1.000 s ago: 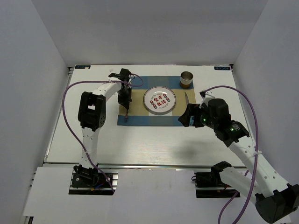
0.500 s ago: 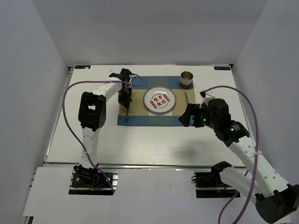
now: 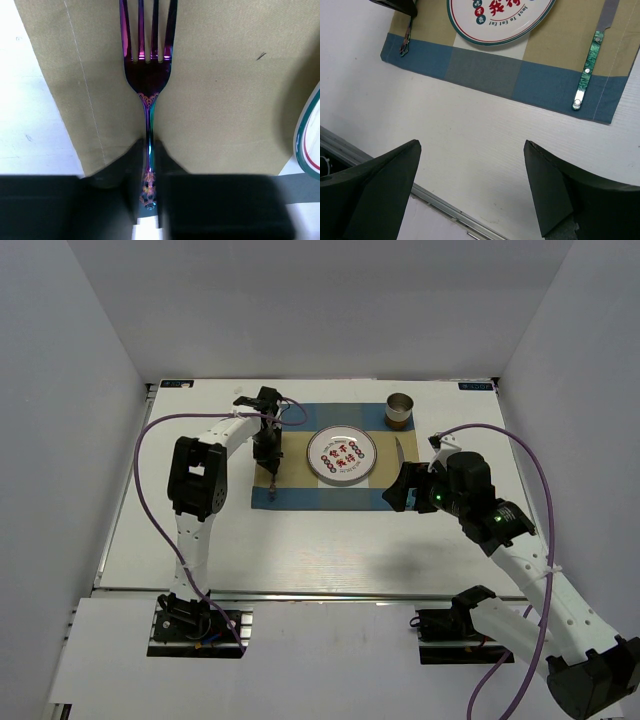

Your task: Set the dinner table for one person

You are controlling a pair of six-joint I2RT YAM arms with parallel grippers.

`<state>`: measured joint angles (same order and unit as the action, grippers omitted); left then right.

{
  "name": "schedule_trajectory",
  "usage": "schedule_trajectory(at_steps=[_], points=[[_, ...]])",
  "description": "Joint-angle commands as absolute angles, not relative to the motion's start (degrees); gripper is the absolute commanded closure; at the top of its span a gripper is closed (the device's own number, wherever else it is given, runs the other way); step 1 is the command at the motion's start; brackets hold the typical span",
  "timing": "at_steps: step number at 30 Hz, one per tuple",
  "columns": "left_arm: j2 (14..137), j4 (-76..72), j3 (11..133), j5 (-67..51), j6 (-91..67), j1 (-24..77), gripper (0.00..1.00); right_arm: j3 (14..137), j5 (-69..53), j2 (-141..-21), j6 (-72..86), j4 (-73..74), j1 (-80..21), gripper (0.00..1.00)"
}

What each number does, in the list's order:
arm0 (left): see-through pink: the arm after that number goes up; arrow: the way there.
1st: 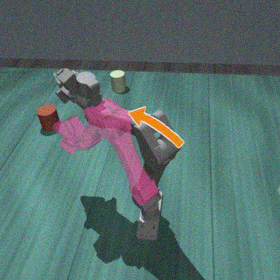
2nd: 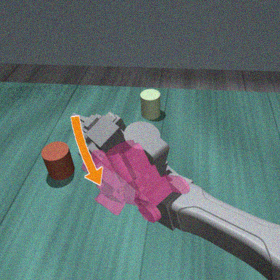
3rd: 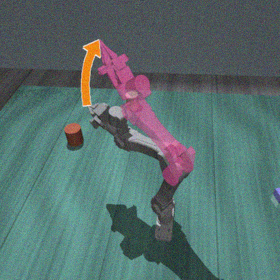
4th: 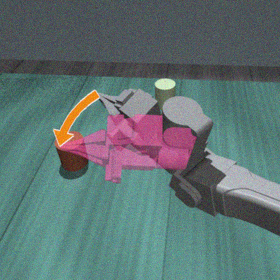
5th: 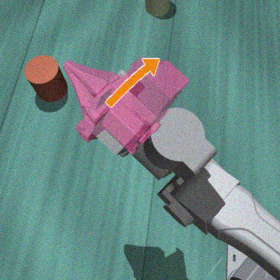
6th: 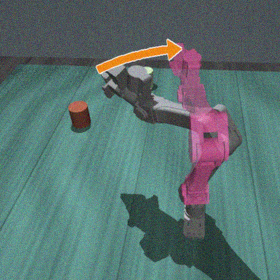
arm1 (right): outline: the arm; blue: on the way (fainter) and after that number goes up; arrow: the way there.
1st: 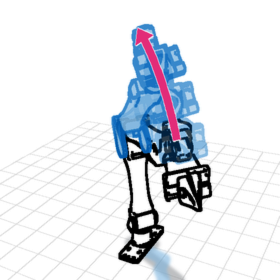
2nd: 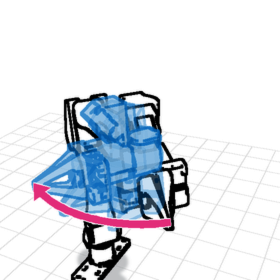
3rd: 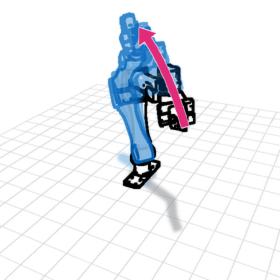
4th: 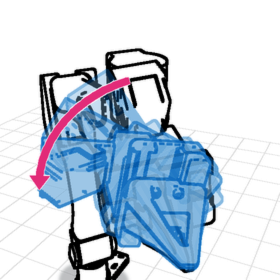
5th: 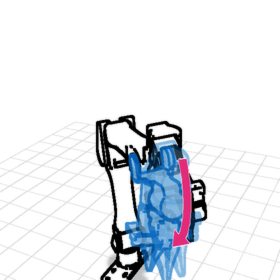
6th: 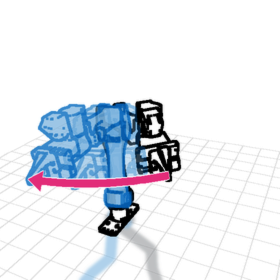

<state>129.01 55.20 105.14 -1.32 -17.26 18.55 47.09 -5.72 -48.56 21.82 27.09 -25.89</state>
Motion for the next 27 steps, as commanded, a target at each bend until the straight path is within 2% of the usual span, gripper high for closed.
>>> schedule_trajectory(at_steps=[1, 4, 13, 14, 15, 16, 27], points=[[126.7, 54.8, 105.9, -0.9, -18.1, 18.9, 0.71, 47.7, -5.2, -47.6, 20.8, 26.6, -25.8, 0.11], [125.4, 53.7, 104.4, -0.9, -18.3, 18.9, 0.6, 47.9, -5.0, -47.5, 20.7, 26.7, -25.8, 0.11], [116.7, 54.4, 101.6, 2.9, -19.5, 19.4, 0.52, 50.6, -3.3, -47.5, 19.7, 28.7, -25.8, 0.11], [113.8, 54.6, 101.2, 3.5, -19.7, 19.4, 0.48, 52.1, -1.5, -47.5, 19.6, 29.4, -25.8, 0.11], [111.9, 54.2, 99.6, 4.9, -19.9, 19.4, 0.31, 52.9, -0.5, -47.5, 19.5, 30.2, -25.9, 0.11], [110.1, 54.0, 98.5, 5.9, -20.3, 19.4, 0.02, 53.8, -0.3, -47.5, 19.2, 32.2, -25.8, 0.11], [81.1, 55.5, 84.3, 16.2, -19.9, 18.2, 0.02, 69.7, 17.8, -45.2, 18.3, 48.9, -25.8, 0.11]])
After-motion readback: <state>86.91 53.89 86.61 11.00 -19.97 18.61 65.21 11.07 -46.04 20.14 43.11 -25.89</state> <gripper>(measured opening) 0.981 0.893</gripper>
